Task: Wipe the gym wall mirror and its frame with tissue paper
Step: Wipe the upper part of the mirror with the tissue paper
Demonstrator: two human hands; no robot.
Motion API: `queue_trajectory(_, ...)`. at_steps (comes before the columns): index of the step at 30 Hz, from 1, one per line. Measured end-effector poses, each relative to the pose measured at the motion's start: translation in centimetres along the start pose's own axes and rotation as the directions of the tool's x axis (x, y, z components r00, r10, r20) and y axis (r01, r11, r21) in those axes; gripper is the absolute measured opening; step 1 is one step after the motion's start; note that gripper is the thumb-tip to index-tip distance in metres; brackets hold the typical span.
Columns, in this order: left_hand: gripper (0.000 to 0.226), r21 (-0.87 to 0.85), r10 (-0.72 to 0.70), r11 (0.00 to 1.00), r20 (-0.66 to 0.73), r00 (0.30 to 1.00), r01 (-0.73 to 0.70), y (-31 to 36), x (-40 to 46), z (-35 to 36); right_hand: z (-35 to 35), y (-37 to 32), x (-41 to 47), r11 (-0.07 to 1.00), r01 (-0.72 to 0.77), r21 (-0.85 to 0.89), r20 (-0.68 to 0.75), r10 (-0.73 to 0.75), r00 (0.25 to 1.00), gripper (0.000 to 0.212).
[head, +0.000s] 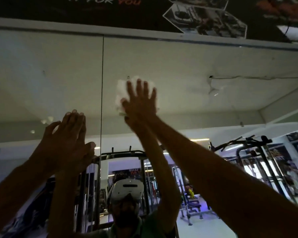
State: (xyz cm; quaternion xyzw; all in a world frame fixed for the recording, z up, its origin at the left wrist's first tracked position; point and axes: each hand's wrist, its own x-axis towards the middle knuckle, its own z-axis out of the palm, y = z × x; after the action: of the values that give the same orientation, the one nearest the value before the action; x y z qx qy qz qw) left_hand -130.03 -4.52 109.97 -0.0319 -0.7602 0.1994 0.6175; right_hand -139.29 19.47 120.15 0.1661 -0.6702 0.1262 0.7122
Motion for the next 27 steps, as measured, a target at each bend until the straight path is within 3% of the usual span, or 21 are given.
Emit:
queue_trajectory(3, 0.089, 0.015, 0.034, 0.999, -0.054, 0.998, -0.034, -0.2, -1.5, -0.5, 0.4, -5.4, -6.3, 0.97, 0.229, 0.085, 0.076, -0.236, 0.969, 0.068)
queue_trajectory(6, 0.098, -0.032, 0.049, 0.998, 0.007, 0.999, -0.048, -1.4, -1.5, -0.1, 0.0, -4.5, -6.1, 0.958, 0.267, 0.108, 0.076, -0.276, 0.958, 0.068)
queue_trajectory(9, 0.094, -0.004, 0.061, 0.998, 0.02, 0.998, -0.061, -1.7, -1.4, 0.6, -0.3, -2.7, 0.3, 0.98, 0.199, 0.028, 0.135, -0.201, 0.97, 0.067)
queue_trajectory(12, 0.097, 0.025, 0.053, 0.998, -0.018, 0.998, -0.052, -2.2, -1.4, 1.2, -0.5, -2.1, 5.8, 0.996, 0.054, 0.075, 0.203, -0.069, 0.977, 0.067)
queue_trajectory(15, 0.1, 0.015, 0.062, 0.998, -0.027, 0.998, -0.062, -1.9, -1.6, 1.0, -0.2, -3.1, 5.0, 1.0, 0.007, 0.024, 0.154, -0.011, 0.988, 0.067)
queue_trajectory(19, 0.094, -0.075, 0.074, 0.994, -0.063, 0.995, -0.079, -1.8, -1.8, 0.1, -0.1, -5.2, -6.9, 0.983, 0.139, 0.116, 0.127, -0.153, 0.98, 0.069)
queue_trajectory(24, 0.089, -0.05, 0.129, 0.99, -0.023, 0.991, -0.13, -2.5, -1.9, 0.0, -1.2, -7.5, -25.4, 0.985, 0.1, 0.144, 0.19, -0.127, 0.973, 0.073)
queue_trajectory(27, 0.092, -0.023, 0.124, 0.992, -0.018, 0.992, -0.124, -1.4, -2.8, 0.1, -2.1, -8.4, -33.0, 0.987, 0.145, 0.076, 0.212, -0.158, 0.964, 0.075)
